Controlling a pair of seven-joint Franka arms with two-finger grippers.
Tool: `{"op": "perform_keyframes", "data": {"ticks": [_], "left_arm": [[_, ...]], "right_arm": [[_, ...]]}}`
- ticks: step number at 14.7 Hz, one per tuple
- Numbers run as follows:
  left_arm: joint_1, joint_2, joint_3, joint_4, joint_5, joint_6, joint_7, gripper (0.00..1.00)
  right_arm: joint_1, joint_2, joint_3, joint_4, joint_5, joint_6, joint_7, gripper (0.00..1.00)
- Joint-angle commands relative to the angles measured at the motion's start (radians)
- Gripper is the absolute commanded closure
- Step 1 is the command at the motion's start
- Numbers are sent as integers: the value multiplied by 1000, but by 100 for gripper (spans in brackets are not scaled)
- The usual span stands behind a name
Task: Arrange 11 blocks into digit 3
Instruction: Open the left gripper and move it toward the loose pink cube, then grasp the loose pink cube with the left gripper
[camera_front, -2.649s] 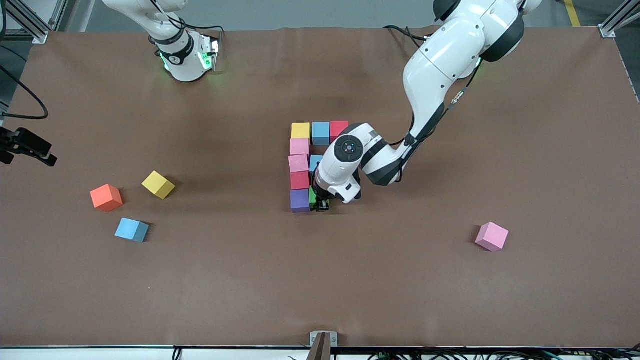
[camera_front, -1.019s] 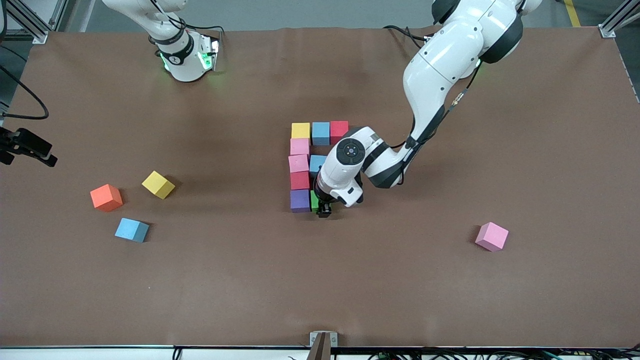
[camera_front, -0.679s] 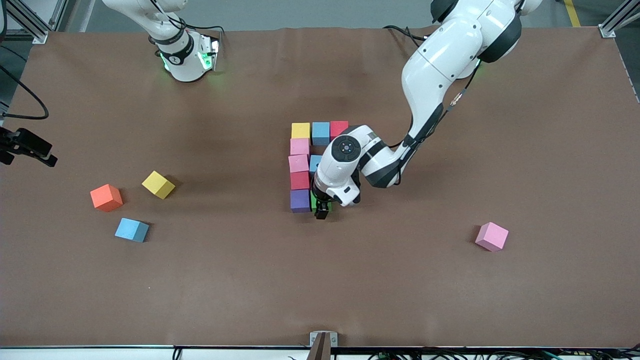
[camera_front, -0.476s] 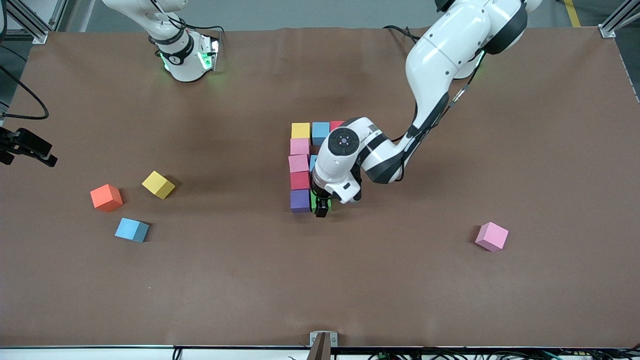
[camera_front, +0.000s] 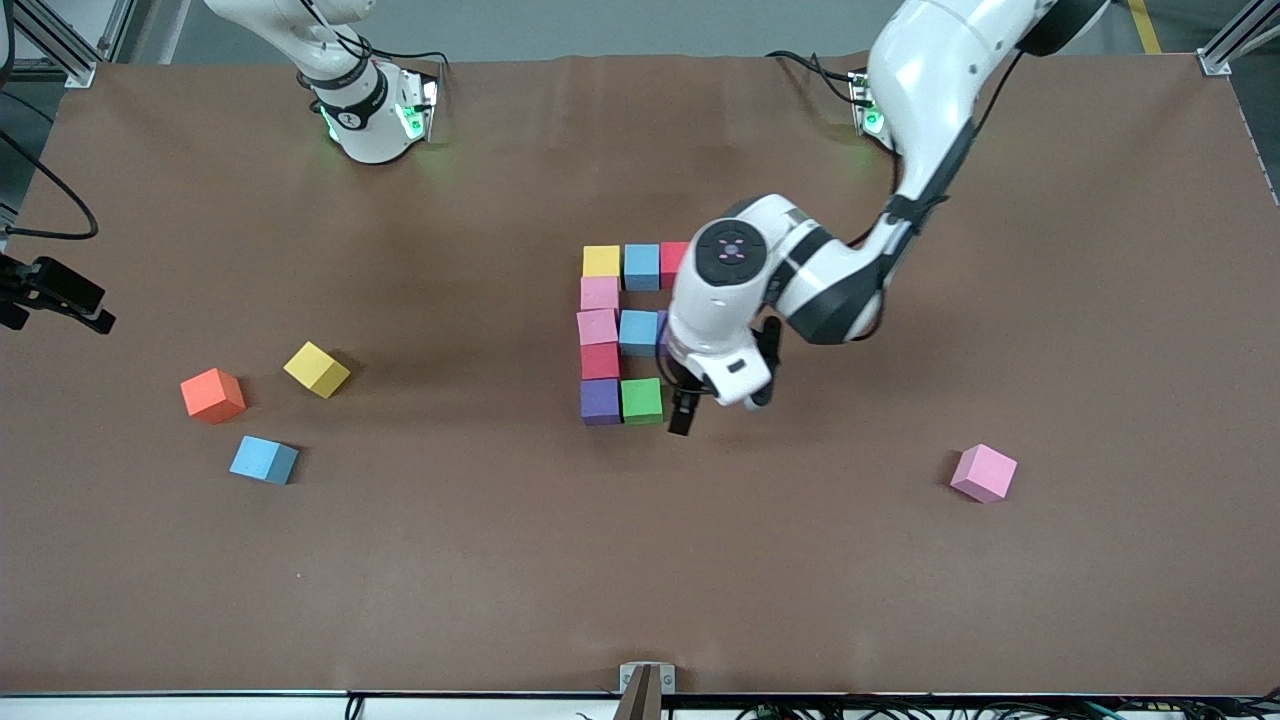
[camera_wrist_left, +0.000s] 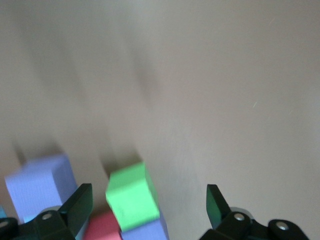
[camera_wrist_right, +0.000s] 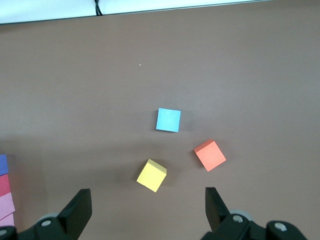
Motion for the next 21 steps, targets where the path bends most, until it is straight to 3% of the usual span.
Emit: {"op": "perform_keyframes", "data": {"ticks": [1, 5, 10, 17, 21], "left_arm": [[104, -100, -10, -118, 0, -3, 231, 0], [259, -128, -9, -140, 0, -87, 593, 0], [444, -91, -9, -136, -2, -92, 956, 0], [601, 18, 7, -94, 21, -75, 1005, 0], [624, 50, 8, -94, 23, -20, 1004, 0]], "right_arm": [[4, -7, -1, -2, 3, 0, 9, 0], [32, -7, -1, -2, 3, -5, 9, 0], [44, -7, -1, -2, 2, -54, 19, 0], [44, -7, -1, 4, 2, -46, 13, 0], [50, -7, -1, 5, 0, -43, 12, 0]]}}
